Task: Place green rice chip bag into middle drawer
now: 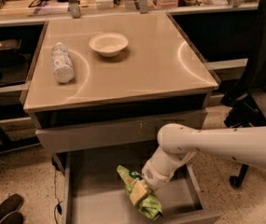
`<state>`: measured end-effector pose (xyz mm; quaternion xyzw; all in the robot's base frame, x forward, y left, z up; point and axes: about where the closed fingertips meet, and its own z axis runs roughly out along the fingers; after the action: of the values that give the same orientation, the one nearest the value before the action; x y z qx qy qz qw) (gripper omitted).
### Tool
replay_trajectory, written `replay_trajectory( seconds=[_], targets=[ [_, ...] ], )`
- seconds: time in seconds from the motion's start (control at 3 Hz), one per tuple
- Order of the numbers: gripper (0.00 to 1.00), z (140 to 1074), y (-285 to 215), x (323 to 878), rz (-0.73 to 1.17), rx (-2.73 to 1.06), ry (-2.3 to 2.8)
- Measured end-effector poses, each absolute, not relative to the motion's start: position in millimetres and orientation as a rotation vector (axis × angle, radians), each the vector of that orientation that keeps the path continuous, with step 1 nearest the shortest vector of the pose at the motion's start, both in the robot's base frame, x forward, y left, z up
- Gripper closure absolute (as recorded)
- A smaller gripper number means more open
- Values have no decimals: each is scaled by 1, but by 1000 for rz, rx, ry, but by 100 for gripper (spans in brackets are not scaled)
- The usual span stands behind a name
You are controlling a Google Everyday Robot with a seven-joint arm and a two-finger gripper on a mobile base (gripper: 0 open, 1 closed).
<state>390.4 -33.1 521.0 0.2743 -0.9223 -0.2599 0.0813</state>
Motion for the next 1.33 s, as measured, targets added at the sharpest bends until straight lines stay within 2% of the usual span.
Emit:
replay_trajectory(
  seconds=[0.33, 1.0, 1.33],
  targets=[
    [100, 502, -14, 402, -850, 797, -2753],
    [100, 492, -11, 398, -883, 781, -2728],
    [100, 490, -5, 415, -893, 774, -2775]
  ],
)
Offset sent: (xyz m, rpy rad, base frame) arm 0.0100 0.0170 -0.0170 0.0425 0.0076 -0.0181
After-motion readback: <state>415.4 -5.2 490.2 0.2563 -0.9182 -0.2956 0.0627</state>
